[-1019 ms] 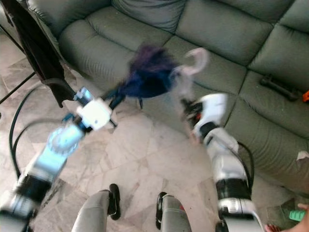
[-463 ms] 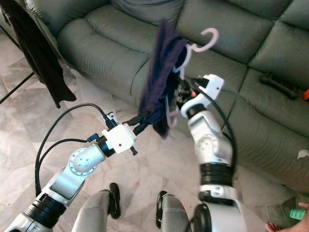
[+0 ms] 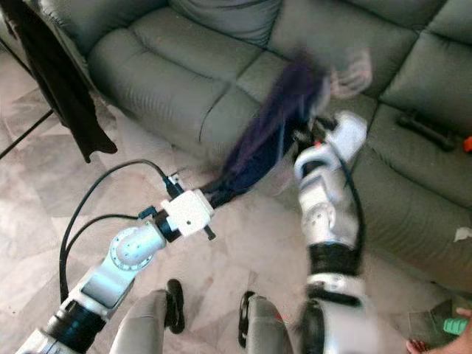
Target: Hang hanger
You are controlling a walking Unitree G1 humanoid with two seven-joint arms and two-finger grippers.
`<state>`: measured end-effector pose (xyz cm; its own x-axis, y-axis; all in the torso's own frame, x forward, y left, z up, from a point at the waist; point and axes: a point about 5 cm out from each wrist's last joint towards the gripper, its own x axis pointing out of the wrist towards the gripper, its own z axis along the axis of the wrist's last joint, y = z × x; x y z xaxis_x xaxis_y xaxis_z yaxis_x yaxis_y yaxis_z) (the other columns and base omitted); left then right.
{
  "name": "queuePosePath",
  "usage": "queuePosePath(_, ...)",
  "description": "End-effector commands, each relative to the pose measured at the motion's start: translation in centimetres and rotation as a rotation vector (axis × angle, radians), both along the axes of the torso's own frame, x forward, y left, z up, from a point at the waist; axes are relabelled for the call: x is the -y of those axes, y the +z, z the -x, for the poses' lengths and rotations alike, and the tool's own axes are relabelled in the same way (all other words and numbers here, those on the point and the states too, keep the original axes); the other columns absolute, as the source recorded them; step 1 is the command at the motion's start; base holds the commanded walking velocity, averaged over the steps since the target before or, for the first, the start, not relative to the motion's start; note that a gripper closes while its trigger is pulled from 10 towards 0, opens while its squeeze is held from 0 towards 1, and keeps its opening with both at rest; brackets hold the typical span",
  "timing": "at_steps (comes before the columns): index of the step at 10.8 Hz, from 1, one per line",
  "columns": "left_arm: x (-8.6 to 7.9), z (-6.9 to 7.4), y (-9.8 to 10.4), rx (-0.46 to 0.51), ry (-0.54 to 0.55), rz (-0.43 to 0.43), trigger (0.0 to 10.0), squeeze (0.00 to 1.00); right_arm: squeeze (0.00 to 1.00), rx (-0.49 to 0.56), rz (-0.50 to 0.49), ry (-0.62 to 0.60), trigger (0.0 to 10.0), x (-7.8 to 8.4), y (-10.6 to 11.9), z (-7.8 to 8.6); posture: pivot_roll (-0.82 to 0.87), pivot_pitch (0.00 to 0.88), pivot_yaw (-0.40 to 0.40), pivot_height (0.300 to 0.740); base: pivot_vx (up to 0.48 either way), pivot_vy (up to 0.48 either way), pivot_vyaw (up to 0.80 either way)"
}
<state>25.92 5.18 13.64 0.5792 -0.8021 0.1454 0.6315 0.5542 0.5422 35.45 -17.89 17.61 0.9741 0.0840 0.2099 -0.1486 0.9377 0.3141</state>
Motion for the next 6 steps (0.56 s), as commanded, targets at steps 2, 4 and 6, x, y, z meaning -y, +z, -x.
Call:
queuePosePath(2, 0.3, 1.0, -1.1, -0.031, -0.042, -0.016, 10.0, 0.0, 0.0, 0.207, 0.118, 0.052, 10.0, -1.0, 3.2, 0.9, 0.0, 0.225, -0.054, 0.74, 0.0, 0.0, 0.0)
queuePosePath(4, 0.3, 0.4, -1.7, -0.063, -0.033, -0.02, 10.0, 1.0, 0.0, 0.317, 0.222, 0.109, 10.0, -2.9, 4.0, 2.0, 0.0, 0.22, -0.055, 0.74, 0.0, 0.0, 0.0)
queuePosePath(6, 0.4, 0.0, -1.8, -0.056, -0.019, -0.029, 10.0, 1.0, 0.0, 0.441, 0.451, 0.132, 10.0, -4.5, 4.5, 3.3, 0.0, 0.223, -0.053, 0.74, 0.0, 0.0, 0.0)
